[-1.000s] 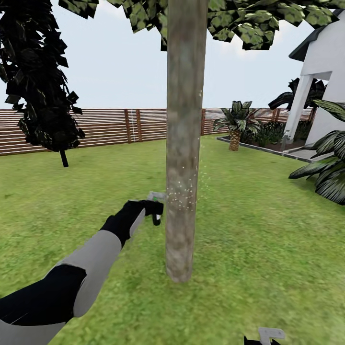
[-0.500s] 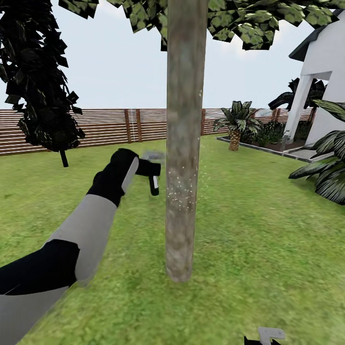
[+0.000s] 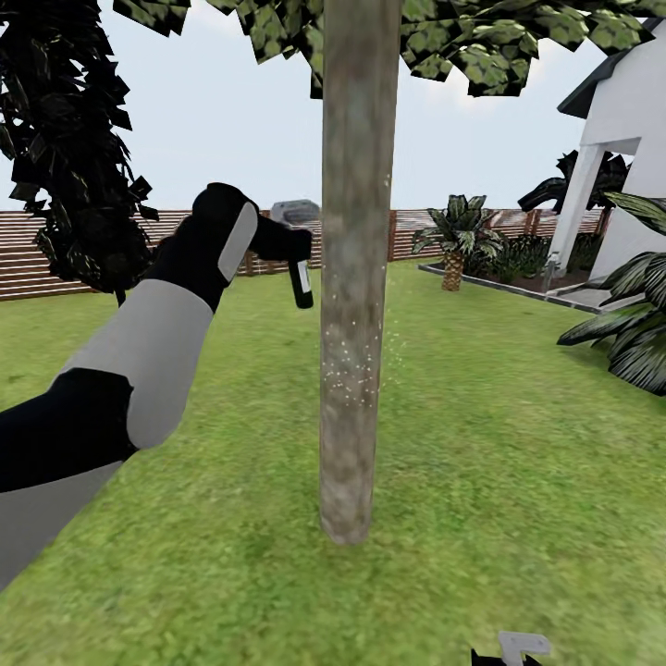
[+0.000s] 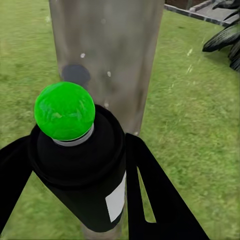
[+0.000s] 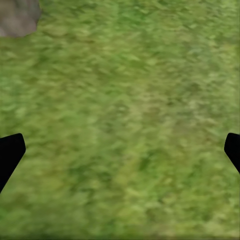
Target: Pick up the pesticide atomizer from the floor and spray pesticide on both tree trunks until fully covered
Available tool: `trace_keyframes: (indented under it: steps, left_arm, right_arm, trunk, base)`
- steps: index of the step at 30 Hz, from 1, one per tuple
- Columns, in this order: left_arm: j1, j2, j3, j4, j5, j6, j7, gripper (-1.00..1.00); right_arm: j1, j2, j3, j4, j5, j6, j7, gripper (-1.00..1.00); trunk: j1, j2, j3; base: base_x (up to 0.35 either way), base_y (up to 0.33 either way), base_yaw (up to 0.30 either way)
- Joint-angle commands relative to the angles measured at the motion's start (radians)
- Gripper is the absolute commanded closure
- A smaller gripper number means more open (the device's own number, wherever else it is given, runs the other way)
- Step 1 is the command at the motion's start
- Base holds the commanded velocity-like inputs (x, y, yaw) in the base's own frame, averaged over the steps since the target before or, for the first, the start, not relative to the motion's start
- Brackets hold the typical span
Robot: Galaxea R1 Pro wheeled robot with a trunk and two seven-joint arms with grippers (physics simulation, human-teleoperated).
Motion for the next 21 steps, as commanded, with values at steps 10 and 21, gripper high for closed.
trace_keyframes:
  steps: [10, 21]
  left_arm:
    - [-0.008, 0.000, 0.002, -0.005, 0.011, 0.004, 0.004, 1.00]
    - [-0.008, 0.000, -0.003, -0.064, 0.012, 0.005, 0.003, 1.00]
  right_arm:
    - [-0.002, 0.000, 0.009, 0.004, -0.010, -0.007, 0.000, -1.00]
    - [0.004, 0.001, 0.009, 0.004, -0.010, -0.007, 0.000, -1.00]
  trunk:
    - [0.000, -0.001, -0.002]
    - [0.000, -0.001, -0.002]
  base:
    - [-0.025, 0.000, 0.000]
    - [-0.061, 0.000, 0.000]
